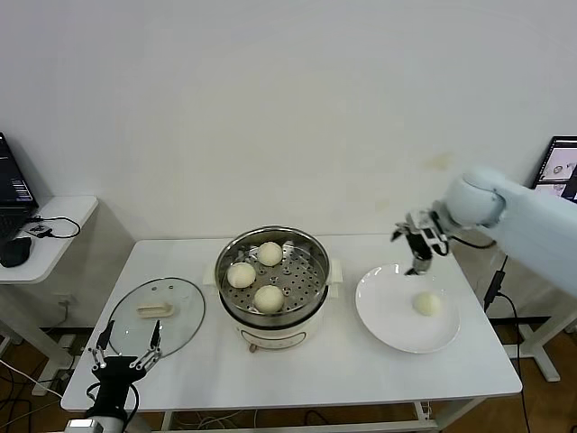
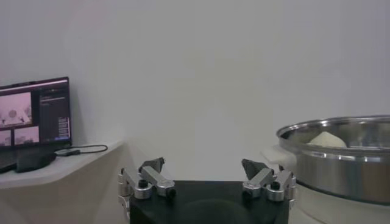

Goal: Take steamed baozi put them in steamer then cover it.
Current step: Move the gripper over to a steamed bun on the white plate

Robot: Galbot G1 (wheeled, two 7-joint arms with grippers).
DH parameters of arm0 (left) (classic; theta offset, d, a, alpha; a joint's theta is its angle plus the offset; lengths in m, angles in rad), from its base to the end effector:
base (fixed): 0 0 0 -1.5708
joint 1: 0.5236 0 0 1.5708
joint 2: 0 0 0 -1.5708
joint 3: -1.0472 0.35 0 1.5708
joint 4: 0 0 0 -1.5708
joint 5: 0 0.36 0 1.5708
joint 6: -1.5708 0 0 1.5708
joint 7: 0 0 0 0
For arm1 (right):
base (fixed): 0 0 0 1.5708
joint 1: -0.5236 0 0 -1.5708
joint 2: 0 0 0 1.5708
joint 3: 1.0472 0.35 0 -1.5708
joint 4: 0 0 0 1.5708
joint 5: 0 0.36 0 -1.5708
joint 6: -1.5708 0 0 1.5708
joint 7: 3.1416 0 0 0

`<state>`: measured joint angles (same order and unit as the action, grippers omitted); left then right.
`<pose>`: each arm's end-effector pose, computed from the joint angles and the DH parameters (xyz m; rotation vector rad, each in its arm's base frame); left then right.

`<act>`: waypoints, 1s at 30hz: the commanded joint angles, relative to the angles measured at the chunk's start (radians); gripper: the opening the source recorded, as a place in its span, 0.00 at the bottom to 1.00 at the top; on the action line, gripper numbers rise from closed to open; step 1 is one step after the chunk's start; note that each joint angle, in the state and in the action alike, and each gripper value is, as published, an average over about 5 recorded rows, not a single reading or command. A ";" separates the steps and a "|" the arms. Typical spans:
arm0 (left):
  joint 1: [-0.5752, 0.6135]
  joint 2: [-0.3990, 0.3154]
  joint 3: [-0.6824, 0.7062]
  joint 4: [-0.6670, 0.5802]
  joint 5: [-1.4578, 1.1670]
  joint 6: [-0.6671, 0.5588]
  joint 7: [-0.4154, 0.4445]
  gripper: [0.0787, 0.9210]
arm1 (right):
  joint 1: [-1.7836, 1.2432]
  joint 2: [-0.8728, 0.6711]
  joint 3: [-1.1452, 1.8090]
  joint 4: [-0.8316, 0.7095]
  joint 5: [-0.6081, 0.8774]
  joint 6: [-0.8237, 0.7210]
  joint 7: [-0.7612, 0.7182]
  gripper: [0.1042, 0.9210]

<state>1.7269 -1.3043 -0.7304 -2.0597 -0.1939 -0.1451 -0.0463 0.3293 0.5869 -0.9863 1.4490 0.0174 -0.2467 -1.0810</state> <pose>0.1430 0.1106 -0.3179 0.1192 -3.1217 -0.2260 0.5095 -0.1303 -0.0781 1.2593 -1.4545 1.5538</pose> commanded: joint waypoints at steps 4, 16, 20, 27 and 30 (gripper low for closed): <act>0.009 -0.004 -0.006 0.004 0.003 -0.001 0.000 0.88 | -0.398 -0.092 0.280 -0.088 -0.196 0.008 -0.026 0.88; 0.015 -0.012 -0.016 0.007 0.009 0.001 0.000 0.88 | -0.505 0.055 0.414 -0.265 -0.319 0.036 0.012 0.88; 0.016 -0.013 -0.018 0.009 0.010 0.001 0.001 0.88 | -0.508 0.096 0.425 -0.314 -0.337 0.044 0.026 0.88; 0.014 -0.015 -0.018 0.016 0.009 0.000 0.000 0.88 | -0.503 0.151 0.433 -0.370 -0.360 0.047 0.037 0.88; 0.013 -0.015 -0.019 0.019 0.009 -0.001 0.000 0.88 | -0.503 0.164 0.434 -0.386 -0.372 0.048 0.036 0.88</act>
<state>1.7406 -1.3195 -0.7487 -2.0432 -0.1846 -0.1453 -0.0461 -0.1343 0.6861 -0.5928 1.1502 -0.3056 -0.2044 -1.0534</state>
